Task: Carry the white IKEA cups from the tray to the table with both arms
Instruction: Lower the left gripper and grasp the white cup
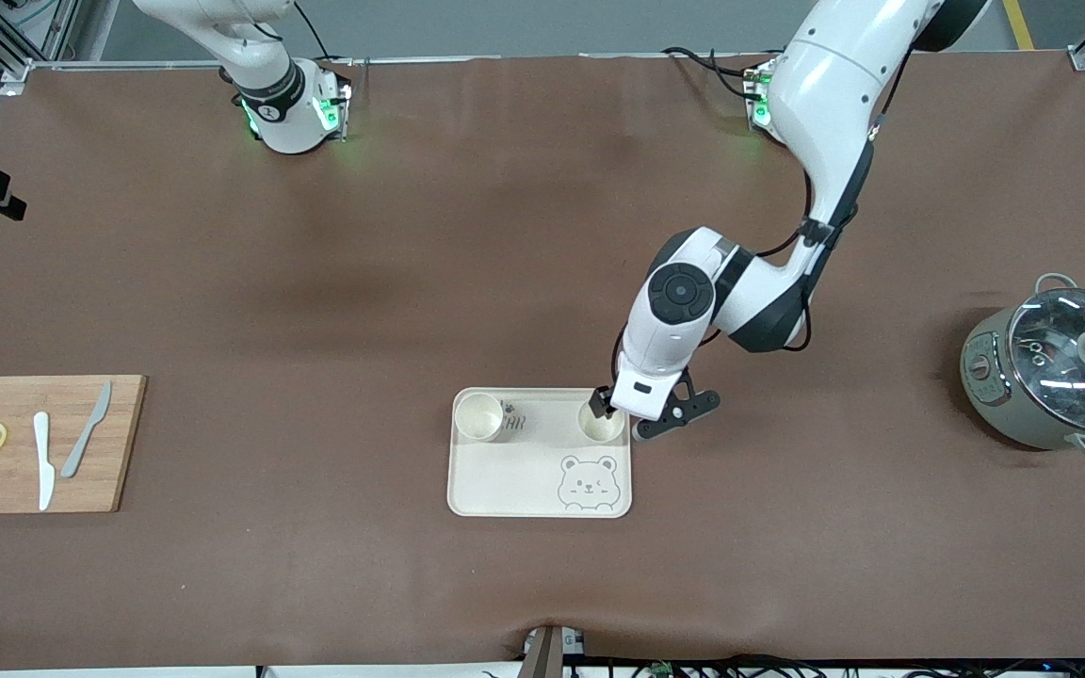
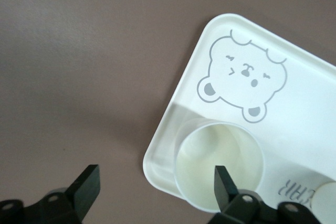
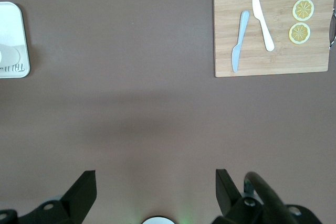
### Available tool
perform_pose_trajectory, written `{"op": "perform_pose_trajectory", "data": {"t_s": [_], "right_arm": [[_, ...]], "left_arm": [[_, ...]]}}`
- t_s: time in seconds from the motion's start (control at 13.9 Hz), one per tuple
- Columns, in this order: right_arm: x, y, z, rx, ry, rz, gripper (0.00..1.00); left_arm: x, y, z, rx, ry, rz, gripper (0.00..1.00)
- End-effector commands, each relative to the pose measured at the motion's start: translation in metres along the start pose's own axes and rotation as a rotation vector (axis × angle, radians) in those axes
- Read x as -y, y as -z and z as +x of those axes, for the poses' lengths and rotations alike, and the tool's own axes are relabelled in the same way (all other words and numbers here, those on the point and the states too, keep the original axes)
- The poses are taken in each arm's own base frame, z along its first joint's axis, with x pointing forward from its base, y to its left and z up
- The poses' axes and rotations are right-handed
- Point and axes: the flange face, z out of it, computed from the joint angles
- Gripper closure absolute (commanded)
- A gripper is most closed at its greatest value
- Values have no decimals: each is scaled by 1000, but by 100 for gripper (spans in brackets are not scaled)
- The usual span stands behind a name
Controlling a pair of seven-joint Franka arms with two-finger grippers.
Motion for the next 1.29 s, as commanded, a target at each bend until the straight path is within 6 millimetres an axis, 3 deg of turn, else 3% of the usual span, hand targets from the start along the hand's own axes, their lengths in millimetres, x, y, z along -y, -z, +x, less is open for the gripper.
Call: {"op": "perform_pose_trajectory", "data": {"t_s": [0.0,0.22,0.29,0.36,0.57,0.79,1.0,1.08,1.22], "right_arm": [[-5,3,1,4,7,3,0],[-5,1,3,5,3,6,0],[-4,-5,8,14,6,20,0],[-4,-8,11,18,6,29,0],[-7,-39,30,79,4,32,0],[-9,-43,33,82,6,27,0],[7,-45,38,77,26,28,0],[21,-46,40,80,50,26,0],[47,-79,58,128,88,39,0]], "left_arm": [[-5,-9,2,-17,12,-15,34],[-5,-27,-1,-12,9,-24,74],[-5,-28,-1,-12,7,-26,95],[-6,-27,-2,-14,-3,-27,100],[-13,-14,3,-33,-8,-49,100],[-19,4,8,-56,-8,-70,100],[-16,55,19,-79,25,-89,100],[-11,71,25,-80,51,-73,100],[13,109,52,-94,99,-48,100]]}}
